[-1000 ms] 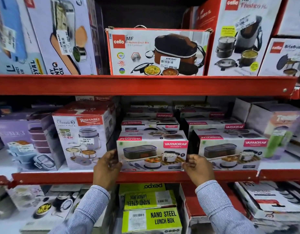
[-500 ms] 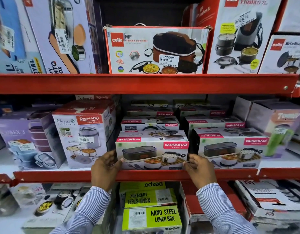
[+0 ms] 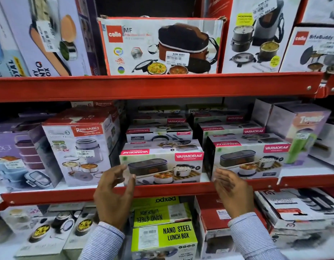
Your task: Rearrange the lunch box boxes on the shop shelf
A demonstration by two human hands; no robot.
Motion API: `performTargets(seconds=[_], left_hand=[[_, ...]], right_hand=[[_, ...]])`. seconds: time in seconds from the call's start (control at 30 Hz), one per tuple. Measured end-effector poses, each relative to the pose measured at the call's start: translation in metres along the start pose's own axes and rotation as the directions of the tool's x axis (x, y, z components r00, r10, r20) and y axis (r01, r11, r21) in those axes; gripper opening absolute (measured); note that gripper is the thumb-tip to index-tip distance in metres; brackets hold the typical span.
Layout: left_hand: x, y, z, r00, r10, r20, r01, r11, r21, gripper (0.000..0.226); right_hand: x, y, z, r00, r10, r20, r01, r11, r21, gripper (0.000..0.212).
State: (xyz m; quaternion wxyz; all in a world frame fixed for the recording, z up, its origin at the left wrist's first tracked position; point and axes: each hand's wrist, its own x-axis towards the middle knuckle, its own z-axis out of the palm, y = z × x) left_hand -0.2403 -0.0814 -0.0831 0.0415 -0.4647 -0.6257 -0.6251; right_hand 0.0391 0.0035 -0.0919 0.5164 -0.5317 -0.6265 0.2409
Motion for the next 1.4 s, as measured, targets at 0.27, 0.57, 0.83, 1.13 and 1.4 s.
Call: performTargets(seconds=[0.27,0.57,0.83,1.13,1.4], left_hand=[[-0.070,0.078,0.088,0.994,0.061,0.090,-0.045,0.983,-0.178,0.013],[-0.110,0.121,0.176,0.979,-0.107,0.174,0.105,0.994,0.023,0.048],[-0.097,0.129,0.210,0.941,-0.220,0.257,0.151,0.953,0.263,0.074],[-0.093,0.127,0.214,0.952,-0.192,0.241,0.143,0.968,0.205,0.052],[-0.094,0.124,0.214,0.958,-0.190,0.216,0.147,0.969,0.201,0.056]], right_hand=[[0.015,0.056,-0.081,0.975,-0.039,-0.217,0.048,0.998,0.036,0.016],[0.067,0.112,-0.153,0.984,-0.035,-0.177,0.043,0.998,0.042,0.040],[0.099,0.123,-0.166,0.996,0.032,0.081,-0.030,0.999,-0.019,0.072],[0.105,0.130,-0.169,0.996,-0.021,0.088,0.024,0.999,-0.040,0.054],[0.099,0.129,-0.170,0.997,-0.023,0.072,0.024,1.000,-0.011,0.058]])
